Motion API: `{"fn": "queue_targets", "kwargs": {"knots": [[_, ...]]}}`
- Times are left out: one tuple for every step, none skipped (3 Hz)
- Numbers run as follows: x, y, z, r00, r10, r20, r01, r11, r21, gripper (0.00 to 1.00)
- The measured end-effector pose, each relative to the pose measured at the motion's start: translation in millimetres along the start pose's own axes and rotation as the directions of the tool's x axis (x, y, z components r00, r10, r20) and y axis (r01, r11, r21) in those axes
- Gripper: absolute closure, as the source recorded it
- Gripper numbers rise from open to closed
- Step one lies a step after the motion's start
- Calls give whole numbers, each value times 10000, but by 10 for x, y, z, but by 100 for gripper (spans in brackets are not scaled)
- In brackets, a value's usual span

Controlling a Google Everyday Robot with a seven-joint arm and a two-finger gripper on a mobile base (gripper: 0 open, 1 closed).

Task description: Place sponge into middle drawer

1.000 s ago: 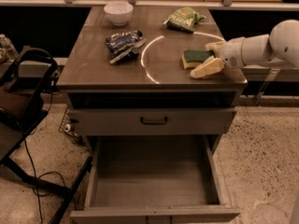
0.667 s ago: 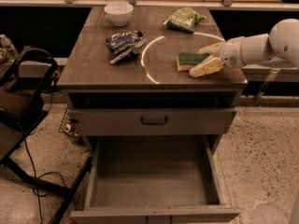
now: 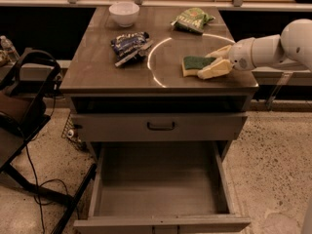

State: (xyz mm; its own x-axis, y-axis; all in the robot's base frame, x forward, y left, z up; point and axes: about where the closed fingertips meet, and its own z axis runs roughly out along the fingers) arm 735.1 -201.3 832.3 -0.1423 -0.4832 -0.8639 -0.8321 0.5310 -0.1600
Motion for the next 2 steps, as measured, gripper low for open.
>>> {"fn": "queue_targets", "kwargs": {"knots": [[-2,9,22,10000,0,1,0,10000,-36,100],[-2,9,22,10000,0,1,0,10000,-36,100]]}}
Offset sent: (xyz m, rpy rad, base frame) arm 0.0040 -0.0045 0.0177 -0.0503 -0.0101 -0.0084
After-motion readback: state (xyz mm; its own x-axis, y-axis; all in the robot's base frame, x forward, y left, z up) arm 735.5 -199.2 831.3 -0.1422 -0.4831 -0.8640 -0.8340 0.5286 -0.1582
